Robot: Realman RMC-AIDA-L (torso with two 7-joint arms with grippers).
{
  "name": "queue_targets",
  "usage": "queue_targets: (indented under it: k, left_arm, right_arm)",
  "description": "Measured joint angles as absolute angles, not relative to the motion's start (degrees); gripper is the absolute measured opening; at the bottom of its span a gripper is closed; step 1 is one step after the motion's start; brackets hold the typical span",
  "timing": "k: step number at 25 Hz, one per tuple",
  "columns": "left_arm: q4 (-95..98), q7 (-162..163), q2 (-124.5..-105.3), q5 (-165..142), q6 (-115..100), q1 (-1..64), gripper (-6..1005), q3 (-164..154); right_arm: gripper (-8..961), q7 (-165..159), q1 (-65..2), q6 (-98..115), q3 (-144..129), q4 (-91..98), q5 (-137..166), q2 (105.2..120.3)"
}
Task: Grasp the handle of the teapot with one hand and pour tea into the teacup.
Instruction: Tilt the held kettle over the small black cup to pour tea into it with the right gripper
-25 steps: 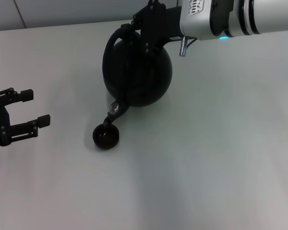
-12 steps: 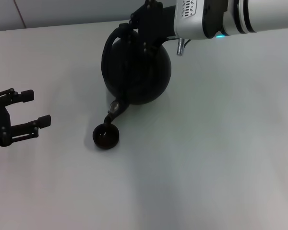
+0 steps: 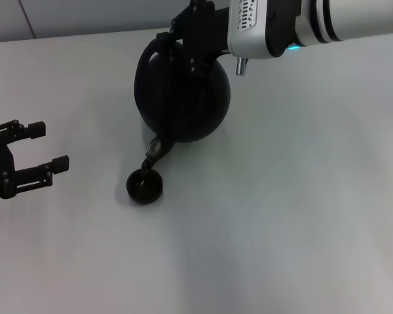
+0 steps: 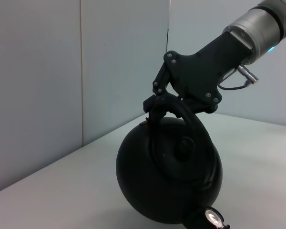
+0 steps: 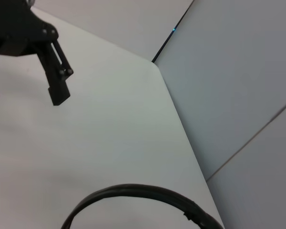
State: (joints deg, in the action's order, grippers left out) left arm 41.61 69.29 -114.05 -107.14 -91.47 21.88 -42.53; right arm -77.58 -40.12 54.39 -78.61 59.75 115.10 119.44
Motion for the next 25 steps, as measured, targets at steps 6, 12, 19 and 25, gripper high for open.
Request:
queue_targets:
  k: [6, 12, 19, 25]
  left_arm:
    - [41.7, 69.3, -114.06, -107.1, -91.1, 21.8, 784, -42.5]
    - [41.7, 69.3, -114.03, -107.1, -91.0, 21.8, 784, -42.5]
    - [41.7, 69.2, -113.96, -107.1, -91.0, 21.8, 784, -42.5]
    - [41.7, 69.2, -113.88, -107.1, -90.9, 21.8, 784, -42.5]
  right_arm:
    - [98, -77.6, -40.2, 53.8, -79.1, 59.9, 115.2, 119.44]
    - [97, -77.5, -40.4, 53.6, -79.8, 59.9, 115.2, 119.44]
    - [96, -77.4, -40.6, 53.6, -80.8, 60.1, 115.2, 119.44]
    - [95, -77.5, -40.6, 52.9, -81.8, 60.5, 115.9, 119.53]
